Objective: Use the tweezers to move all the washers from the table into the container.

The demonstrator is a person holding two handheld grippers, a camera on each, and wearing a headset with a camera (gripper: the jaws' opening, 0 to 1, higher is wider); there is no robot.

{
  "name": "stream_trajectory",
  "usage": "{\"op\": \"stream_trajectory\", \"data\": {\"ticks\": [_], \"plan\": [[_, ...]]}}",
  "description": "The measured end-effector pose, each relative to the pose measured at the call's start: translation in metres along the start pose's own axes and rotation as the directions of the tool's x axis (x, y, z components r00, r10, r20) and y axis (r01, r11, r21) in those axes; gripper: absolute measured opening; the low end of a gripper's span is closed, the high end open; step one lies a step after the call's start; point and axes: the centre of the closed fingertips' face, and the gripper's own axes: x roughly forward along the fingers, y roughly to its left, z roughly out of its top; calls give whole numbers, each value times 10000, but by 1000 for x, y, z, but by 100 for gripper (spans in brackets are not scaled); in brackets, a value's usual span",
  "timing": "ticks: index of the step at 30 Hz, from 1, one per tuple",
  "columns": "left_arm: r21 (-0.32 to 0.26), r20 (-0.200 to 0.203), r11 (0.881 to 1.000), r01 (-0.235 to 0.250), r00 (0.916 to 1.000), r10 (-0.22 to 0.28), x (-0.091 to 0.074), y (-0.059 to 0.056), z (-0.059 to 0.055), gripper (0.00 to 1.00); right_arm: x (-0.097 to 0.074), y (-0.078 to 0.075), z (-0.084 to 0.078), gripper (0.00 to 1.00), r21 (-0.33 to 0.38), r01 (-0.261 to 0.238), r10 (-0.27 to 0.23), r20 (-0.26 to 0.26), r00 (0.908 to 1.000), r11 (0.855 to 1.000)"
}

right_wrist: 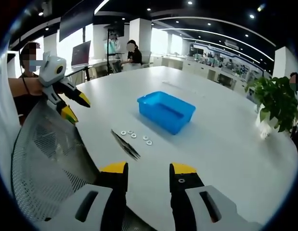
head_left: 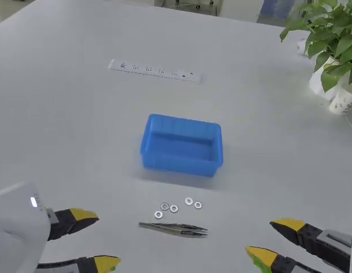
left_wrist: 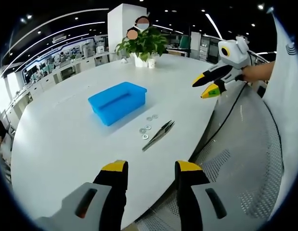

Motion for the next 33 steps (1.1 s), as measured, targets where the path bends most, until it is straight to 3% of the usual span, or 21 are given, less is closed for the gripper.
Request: {"op": "stream_trajectory", "data": {"ticks": [8, 13, 14, 20, 26, 27, 30, 33], "plan": [[-305, 83, 9995, -70, 9999, 72, 5, 8, -2, 43, 16, 7, 4, 34, -259, -463, 462, -51, 9989, 9986], [-903, 982, 9959, -49, 9951, 138, 9, 14, 11, 40, 27, 15, 11, 32, -784, -1002, 1010, 65, 9949, 9919], [-983, 1255, 9951, -104, 9918, 227, 11, 17, 16, 38, 32, 16, 12, 31, -1185, -1113, 1127, 47, 9936, 9867], [-371, 875, 9991, 225, 9960, -192, 30, 18, 15, 37, 57, 28, 13, 31, -1955, -1847, 1802, -407, 9828, 9632], [-54, 1040, 9972, 740, 9919, -731, 49, 14, 18, 33, 73, 40, 8, 30, -2502, -2500, 2373, -802, 9681, 9354], [403, 853, 9947, 948, 9915, -980, 54, 11, 16, 32, 76, 43, 6, 30, -2651, -2626, 2473, -901, 9647, 9278], [896, 162, 9858, 1422, 9894, -1442, 64, 4, 6, 32, 83, 47, 2, 30, -2891, -2829, 2617, -1104, 9588, 9145], [1181, -67, 9787, 1680, 9857, -1684, 71, 0, 2, 32, 90, 49, 0, 28, -2951, -3056, 2809, -1238, 9517, 9053]]}}
